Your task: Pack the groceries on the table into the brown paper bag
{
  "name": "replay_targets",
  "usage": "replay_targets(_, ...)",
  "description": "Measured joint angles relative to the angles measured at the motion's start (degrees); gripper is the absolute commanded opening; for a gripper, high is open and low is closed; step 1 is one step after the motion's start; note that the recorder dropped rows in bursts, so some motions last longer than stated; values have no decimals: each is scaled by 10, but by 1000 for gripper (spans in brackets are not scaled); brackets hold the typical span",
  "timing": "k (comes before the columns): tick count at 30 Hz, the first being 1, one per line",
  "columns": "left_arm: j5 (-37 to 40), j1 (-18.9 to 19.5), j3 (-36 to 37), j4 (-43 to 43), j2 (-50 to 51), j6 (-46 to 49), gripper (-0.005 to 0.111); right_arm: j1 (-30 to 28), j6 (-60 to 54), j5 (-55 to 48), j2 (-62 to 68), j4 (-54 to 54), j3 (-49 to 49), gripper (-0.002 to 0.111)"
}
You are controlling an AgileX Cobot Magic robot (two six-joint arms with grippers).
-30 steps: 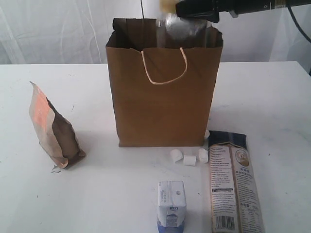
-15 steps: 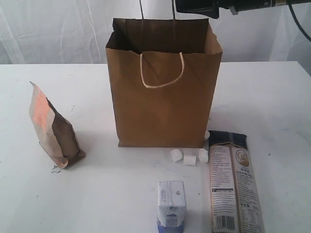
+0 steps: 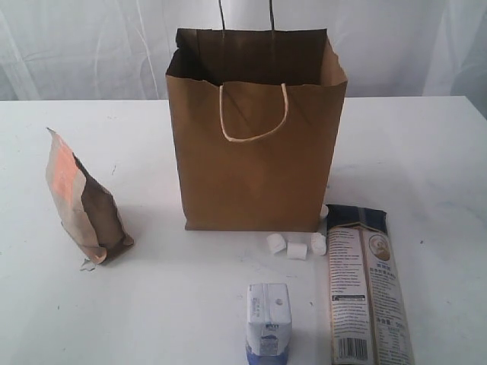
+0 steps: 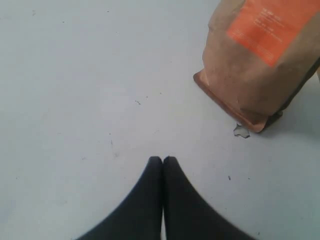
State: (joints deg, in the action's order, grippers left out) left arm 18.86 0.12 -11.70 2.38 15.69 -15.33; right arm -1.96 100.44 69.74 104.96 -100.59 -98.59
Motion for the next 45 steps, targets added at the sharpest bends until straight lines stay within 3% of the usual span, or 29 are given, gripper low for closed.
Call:
replay_targets(9,0,0,0,0,0,0,0,-106,68,0,-62,1,0,101)
replay_targets(17,0,0,0,0,0,0,0,-199,121,0,-69,1,0,76)
replay_targets(20,0,0,0,0,0,0,0,-226,140,0,-69,1,0,60)
replay_targets(27,-1,0,0,0,0,0,0,-299,191,1,-69,1,0,0)
replay_targets(37,-1,0,0,0,0,0,0,-381,200,0,-88,-1,0,0)
replay_targets(45,-16,0,0,0,0,0,0,-430,200,0,-206,-1,0,0)
